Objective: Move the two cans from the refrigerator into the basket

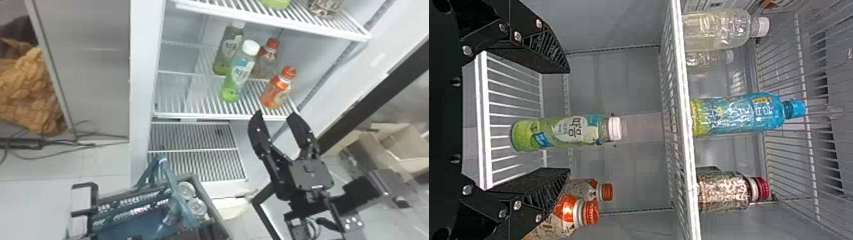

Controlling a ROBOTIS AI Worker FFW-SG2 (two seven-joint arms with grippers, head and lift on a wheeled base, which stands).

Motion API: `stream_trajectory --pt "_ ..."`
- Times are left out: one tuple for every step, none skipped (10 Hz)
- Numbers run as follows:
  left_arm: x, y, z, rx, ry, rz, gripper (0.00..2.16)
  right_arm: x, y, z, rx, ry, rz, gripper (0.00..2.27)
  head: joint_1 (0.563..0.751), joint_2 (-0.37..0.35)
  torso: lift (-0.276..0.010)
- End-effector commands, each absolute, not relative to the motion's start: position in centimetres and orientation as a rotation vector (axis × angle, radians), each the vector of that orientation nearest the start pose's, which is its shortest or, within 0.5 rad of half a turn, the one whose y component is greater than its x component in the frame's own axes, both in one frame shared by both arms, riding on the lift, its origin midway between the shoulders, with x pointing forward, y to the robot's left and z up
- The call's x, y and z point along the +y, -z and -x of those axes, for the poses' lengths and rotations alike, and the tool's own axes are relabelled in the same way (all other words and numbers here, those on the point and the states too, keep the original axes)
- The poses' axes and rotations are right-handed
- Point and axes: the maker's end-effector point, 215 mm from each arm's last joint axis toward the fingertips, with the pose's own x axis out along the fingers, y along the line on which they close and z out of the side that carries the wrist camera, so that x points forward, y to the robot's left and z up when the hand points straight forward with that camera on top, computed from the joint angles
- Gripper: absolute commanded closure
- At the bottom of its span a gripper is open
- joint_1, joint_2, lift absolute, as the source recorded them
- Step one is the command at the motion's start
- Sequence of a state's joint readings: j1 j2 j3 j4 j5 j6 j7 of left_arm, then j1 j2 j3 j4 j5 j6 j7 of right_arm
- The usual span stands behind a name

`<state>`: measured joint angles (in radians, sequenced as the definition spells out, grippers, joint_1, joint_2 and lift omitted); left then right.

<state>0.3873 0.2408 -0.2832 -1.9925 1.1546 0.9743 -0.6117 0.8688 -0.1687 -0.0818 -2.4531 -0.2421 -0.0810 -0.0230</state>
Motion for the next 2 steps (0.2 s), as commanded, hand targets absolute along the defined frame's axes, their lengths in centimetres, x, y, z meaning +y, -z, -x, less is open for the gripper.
stream_trajectory --pt "-8.21 33.86 -21.61 0.828 1.306 1.160 1.21 -25.12 23.05 -35.60 -0.091 -0.053 -0.077 0.34 0.695 -0.350 -0.276" --pt "-8.21 33.86 -21.61 0.828 1.306 1.160 1.21 -25.19 23.03 -35.60 -0.091 -0.052 -0.073 0.34 0.695 -0.350 -0.276"
